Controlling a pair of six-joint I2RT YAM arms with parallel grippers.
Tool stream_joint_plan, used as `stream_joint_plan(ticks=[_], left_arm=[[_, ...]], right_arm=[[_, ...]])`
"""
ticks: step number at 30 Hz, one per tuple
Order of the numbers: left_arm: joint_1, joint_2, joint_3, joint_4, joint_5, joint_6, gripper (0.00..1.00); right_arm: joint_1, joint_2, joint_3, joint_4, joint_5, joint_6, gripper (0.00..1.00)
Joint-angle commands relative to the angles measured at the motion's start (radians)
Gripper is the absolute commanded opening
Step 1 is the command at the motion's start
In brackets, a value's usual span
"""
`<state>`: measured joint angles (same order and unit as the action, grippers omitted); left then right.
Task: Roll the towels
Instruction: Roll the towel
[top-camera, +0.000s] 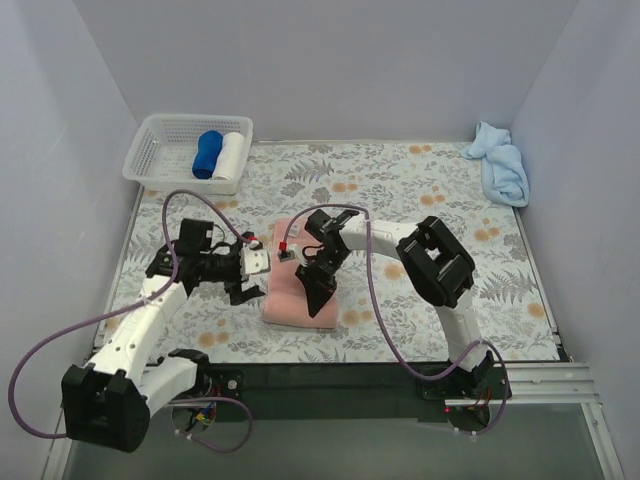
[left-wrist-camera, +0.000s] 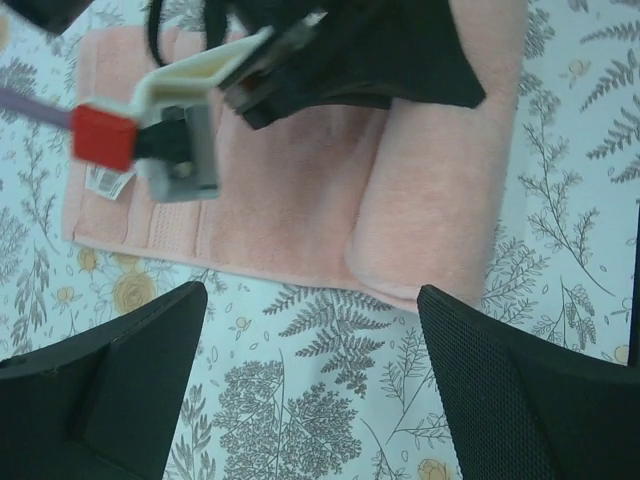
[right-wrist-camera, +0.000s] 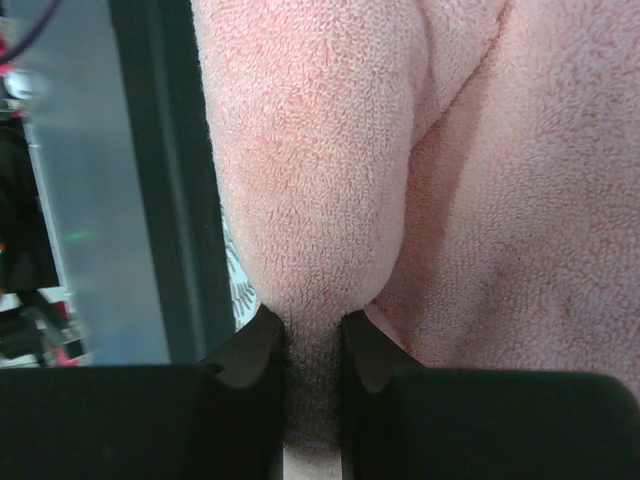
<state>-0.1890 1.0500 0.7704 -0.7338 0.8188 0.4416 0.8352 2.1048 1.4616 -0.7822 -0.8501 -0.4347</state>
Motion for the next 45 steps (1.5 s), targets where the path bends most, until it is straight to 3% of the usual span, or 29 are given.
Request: stream_joint_plan(ticks=[1,6,11,21,23,27,28,33,37,38,45], left_arm=[[-0.082,-0.094,-0.094,0.031,-0.113,0.114,0.82],[-0.335,-0.171,-0.190,0.134,-0.294,0.085,0.83],[-0.528,-0.102,-0.207,0.230,-0.424,0.034,0.82],[-0.708,0.070,-0.218,0.347,-0.563,-0.049,0.70],[-0.716,0.111,-0.218,0.346,-0.595,-0.064,0.60],[-0.719,0.139,-0.206,0.280,-0.616,-0.110,0.30],[-0.719,0.128,-0.207,0.263,-0.615,-0.116,0.26],[-0.719,0.099,-0.227,0.140,-0.603,-0.150,0.08],[-0.721,0.096,-0.229,0.090,-0.581,-0.170,0.00],[-0.719,0.099,-0.229,0.077,-0.578,-0.172,0.00],[-0.718,0.174,-0.186,0.021,-0.472,-0.181,0.00]], right_arm=[[0.001,0.101,0.028,-0.155,-0.032,-0.004,0.01],[-0.027,0.195,0.086,-0.201,-0.063,-0.012,0.01],[-0.050,0.248,0.112,-0.227,-0.090,-0.013,0.01],[-0.076,0.287,0.149,-0.250,-0.107,-0.012,0.01],[-0.076,0.285,0.146,-0.250,-0.098,-0.010,0.02],[-0.093,0.282,0.135,-0.239,-0.084,0.007,0.22],[-0.100,0.281,0.135,-0.235,-0.078,0.014,0.31],[-0.163,0.259,0.126,-0.184,-0.043,0.085,0.45],[-0.203,0.222,0.103,-0.138,-0.011,0.129,0.56],[-0.214,0.209,0.098,-0.132,-0.004,0.136,0.62],[-0.249,0.132,0.089,-0.120,0.009,0.136,0.67]])
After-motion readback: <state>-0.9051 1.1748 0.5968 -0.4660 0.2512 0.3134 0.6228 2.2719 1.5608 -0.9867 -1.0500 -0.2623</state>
